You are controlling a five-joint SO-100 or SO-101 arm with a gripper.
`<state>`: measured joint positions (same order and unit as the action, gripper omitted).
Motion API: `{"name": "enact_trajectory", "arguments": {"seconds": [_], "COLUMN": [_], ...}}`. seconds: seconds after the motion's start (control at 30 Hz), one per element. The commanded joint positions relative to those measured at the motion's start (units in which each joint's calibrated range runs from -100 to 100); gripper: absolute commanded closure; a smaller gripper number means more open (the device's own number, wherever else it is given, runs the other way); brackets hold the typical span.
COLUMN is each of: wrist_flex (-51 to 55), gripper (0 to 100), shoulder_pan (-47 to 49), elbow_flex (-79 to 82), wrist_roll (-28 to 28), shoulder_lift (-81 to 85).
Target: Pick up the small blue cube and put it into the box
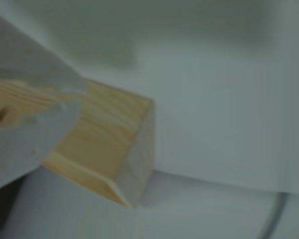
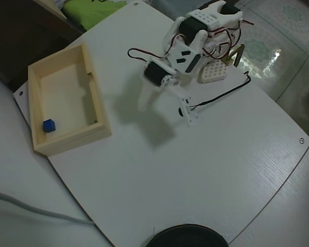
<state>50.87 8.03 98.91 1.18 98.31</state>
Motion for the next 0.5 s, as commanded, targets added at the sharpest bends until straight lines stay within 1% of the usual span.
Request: {"name": "enact_trajectory", "arguments": {"seconds": [0.0, 0.47], "wrist_flex": [0.3, 0.3], "gripper": [99, 99], "shoulder_pan": [0.3, -0.3], "elbow_flex": [1.0, 1.0], "wrist_roll": [-0.2, -0.2], "shoulder_lift": [0.5, 0.5]}}
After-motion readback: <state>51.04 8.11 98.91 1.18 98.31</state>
